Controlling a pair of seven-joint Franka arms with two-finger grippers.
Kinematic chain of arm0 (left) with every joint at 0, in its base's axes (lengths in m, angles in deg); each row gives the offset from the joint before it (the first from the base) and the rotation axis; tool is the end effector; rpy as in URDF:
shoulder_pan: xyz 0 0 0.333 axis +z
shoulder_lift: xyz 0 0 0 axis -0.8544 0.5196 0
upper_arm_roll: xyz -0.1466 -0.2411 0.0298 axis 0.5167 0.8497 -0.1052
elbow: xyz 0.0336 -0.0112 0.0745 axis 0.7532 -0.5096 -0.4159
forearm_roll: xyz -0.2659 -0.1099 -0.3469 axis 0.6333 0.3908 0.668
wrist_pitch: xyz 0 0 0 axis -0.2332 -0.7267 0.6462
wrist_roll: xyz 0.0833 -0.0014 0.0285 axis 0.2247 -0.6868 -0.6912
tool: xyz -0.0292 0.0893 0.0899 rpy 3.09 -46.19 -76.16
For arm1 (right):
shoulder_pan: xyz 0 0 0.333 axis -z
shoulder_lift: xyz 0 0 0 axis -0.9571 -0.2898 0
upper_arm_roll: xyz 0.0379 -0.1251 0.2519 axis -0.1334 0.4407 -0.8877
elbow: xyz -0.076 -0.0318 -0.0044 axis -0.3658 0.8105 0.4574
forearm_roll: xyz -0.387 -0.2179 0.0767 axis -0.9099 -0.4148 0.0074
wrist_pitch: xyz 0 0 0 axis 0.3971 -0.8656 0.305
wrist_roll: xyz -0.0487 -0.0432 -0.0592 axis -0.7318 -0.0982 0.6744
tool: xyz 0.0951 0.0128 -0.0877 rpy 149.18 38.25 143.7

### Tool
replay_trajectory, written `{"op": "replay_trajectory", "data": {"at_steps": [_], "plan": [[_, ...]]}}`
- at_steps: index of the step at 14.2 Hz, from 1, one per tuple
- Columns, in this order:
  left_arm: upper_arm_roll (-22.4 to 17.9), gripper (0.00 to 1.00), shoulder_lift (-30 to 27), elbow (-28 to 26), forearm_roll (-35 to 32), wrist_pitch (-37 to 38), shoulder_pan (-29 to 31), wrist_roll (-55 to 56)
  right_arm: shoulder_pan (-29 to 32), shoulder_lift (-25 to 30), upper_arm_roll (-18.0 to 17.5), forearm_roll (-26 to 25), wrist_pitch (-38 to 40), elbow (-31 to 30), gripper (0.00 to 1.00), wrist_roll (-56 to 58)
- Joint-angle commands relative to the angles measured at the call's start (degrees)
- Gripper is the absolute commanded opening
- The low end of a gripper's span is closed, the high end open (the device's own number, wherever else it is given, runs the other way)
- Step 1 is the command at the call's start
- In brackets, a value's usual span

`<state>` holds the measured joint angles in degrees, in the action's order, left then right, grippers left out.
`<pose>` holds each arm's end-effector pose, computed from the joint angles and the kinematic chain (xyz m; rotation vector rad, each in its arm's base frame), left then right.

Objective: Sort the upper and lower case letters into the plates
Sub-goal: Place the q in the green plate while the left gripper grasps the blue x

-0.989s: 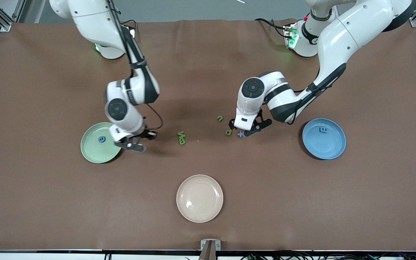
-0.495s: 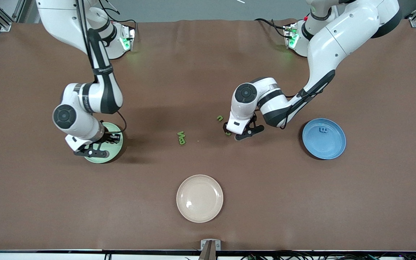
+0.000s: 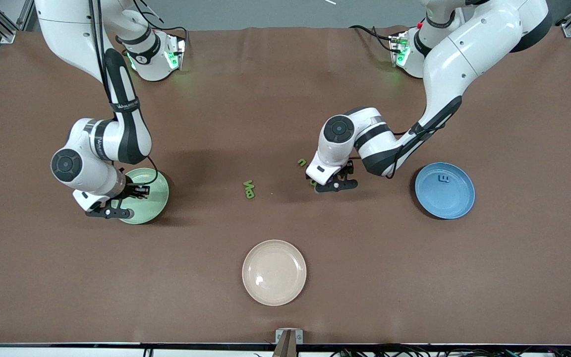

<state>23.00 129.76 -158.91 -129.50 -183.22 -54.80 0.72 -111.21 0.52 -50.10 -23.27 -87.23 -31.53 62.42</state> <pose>0.4887 -0.4417 0.1184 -3.1262 -0.0461 0.0169 0.6005 0.0446 0.1346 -3.1240 0.1066 0.1798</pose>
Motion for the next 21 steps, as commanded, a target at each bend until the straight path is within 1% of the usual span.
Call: {"op": "replay_trajectory", "data": {"at_steps": [1,4,5,7,8,9,10,11,13,14,16,18,21], "plan": [[-0.87,0.99,-0.09,0.58,-1.51,-0.23,-0.29,-5.38,-0.52,-1.4,-0.76,4.65,-1.12,-1.01,0.02,1.06],[-3.86,0.99,-0.09,1.46,-2.74,-0.32,-1.87,-6.44,-0.7,-1.41,-0.94,4.84,-2.87,-2.59,0.02,1.06],[-4.04,0.99,0.08,1.46,-2.83,-0.32,-1.96,-6.44,-0.7,-1.41,-1.2,4.84,-4.36,-3.29,0.02,1.06],[-4.13,0.99,0.26,1.55,-2.83,-0.5,-2.05,-6.44,-0.7,-1.49,-1.2,4.84,-4.81,-3.83,0.03,1.06],[-4.13,0.99,0.78,1.81,-2.83,-0.5,-2.05,-6.44,-0.7,-1.49,-1.2,4.84,-4.81,-3.83,0.13,1.06],[-4.13,0.98,0.96,1.9,-2.83,-1.02,-1.96,-6.35,-0.7,-1.58,-1.2,4.84,-4.81,-3.83,0.53,1.06],[-4.22,0.97,1.14,1.82,-2.83,-1.81,-2.05,-6.18,-0.7,-1.58,-1.2,4.84,-4.81,-3.74,1.0,1.06],[-4.31,0.97,1.49,1.73,-2.83,-1.99,-1.96,-5.92,-0.7,-1.67,-1.2,4.84,-4.46,-3.57,1.0,1.06],[-4.48,0.91,1.93,1.55,-2.83,-2.43,-2.05,-5.48,-1.14,-1.23,-1.2,4.75,-3.5,-2.95,1.0,1.06],[-4.48,0.87,1.93,1.46,-2.83,-2.52,-2.05,-5.3,-1.32,-1.06,-1.12,4.75,-2.1,-1.56,1.0,0.45],[-4.48,0.85,2.02,1.29,-2.83,-2.52,-2.05,-5.21,-1.49,-0.97,-1.12,4.75,2.9,1.6,1.0,-1.13],[-4.57,0.76,2.02,1.29,-2.75,-2.43,-2.05,-5.03,-3.76,-1.05,-1.12,4.75,4.16,2.94,1.0,-6.91],[-4.48,0.75,1.84,1.2,-2.31,-2.43,-1.96,-4.07,-9.21,-1.49,-1.12,4.75,2.06,3.29,1.0,-17.02]]}}
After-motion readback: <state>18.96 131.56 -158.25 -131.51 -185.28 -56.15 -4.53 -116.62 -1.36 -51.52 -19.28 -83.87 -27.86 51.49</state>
